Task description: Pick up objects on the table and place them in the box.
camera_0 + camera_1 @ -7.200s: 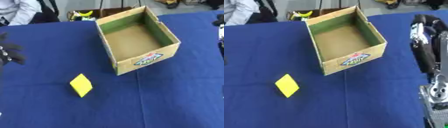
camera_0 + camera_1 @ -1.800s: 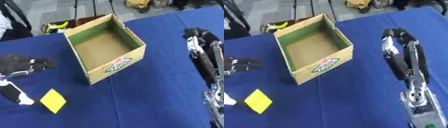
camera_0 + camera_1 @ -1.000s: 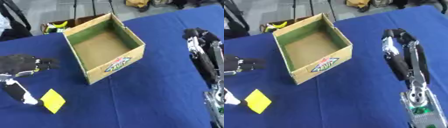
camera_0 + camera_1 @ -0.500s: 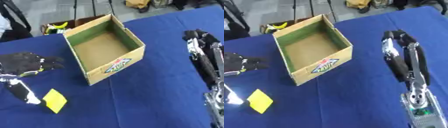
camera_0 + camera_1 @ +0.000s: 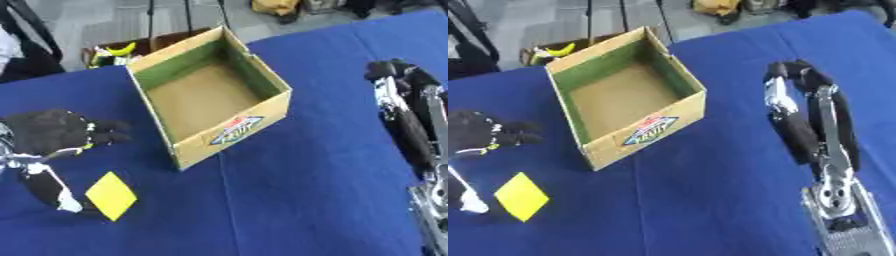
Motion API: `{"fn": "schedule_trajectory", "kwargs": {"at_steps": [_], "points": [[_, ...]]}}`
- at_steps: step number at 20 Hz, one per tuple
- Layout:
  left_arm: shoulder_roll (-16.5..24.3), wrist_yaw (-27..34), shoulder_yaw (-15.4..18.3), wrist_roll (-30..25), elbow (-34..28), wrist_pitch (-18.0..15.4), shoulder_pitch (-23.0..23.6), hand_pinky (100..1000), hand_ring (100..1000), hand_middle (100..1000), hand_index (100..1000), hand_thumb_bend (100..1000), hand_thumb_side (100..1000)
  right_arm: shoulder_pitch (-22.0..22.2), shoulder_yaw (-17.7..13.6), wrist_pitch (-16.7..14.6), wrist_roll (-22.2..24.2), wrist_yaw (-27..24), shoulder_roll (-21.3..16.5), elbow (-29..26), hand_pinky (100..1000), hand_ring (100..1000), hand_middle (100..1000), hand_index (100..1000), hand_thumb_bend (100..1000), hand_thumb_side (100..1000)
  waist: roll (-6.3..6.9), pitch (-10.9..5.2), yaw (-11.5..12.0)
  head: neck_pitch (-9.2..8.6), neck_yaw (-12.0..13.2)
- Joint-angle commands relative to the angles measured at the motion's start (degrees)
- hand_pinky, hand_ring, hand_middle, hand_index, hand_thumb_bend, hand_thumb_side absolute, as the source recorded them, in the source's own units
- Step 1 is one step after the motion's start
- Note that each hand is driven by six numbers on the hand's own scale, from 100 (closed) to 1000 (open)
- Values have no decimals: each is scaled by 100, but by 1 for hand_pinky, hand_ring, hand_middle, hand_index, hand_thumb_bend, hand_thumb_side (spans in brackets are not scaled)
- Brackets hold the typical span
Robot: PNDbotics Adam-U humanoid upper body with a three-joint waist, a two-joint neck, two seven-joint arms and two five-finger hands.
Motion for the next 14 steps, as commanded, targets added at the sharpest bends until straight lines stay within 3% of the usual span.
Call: {"fn": "schedule_trajectory", "kwargs": {"at_steps": [1,14], "points": [[89,-1,22,-1694,-35,-1733,-82,530,682,976,992,718,554,-48,-6,-4,2,-23,-86,-75,943,1000,636,746,100,773,-40,-125,-4,-51,11],[66,-106,16,-1694,-159,-1749,-131,549,720,1000,966,700,559,-24,-16,9,-1,-5,-85,-66,945,1000,637,745,100,772,-42,-139,17,-46,112]]}}
